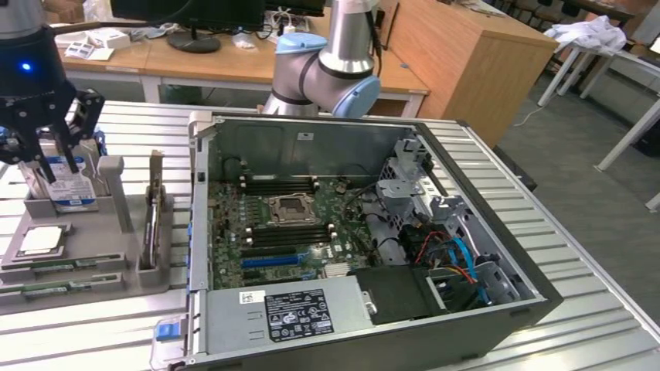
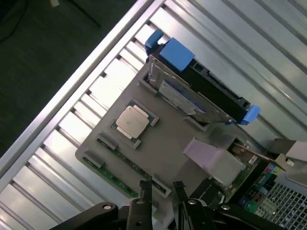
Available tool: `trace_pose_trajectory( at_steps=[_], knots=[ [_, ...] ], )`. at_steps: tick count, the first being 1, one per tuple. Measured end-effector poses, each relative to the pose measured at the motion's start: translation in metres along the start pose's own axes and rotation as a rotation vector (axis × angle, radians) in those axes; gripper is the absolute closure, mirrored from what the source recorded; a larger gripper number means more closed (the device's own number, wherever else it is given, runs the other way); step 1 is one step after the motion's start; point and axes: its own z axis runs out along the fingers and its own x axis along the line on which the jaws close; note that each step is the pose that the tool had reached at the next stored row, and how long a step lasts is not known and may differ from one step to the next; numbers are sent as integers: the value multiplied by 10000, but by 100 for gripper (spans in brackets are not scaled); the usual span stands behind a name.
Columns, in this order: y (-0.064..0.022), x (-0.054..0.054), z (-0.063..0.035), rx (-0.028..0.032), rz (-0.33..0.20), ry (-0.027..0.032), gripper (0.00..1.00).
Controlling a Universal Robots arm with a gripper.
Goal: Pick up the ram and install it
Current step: 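Pick up the ram and move it above insertion slot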
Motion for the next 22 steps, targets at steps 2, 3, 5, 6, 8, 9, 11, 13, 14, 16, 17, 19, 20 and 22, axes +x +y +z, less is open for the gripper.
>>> trace_pose_trajectory(
  at_steps=[2,3,5,6,8,9,11,13,14,16,17,19,20,22],
  knots=[
    [-1,1,28,-10,-358,12,69],
    [-1,1,42,-14,-533,17,69],
    [-2,2,71,-24,-908,30,69],
    [-3,2,85,-29,-1089,35,69],
    [-4,3,114,-38,-1448,47,69],
    [-4,3,128,-43,-1627,53,69],
    [-5,4,158,-52,-1998,64,69],
    [-6,5,186,-62,-2358,77,69],
    [-7,5,200,-67,-2537,83,69],
    [-8,6,229,-76,-2907,95,69],
    [-8,6,243,-81,-3087,101,69],
    [-9,7,271,-89,-3446,112,69],
    [-9,7,285,-94,-3626,119,69],
    [-10,8,314,-104,-4002,131,69]
  ],
)
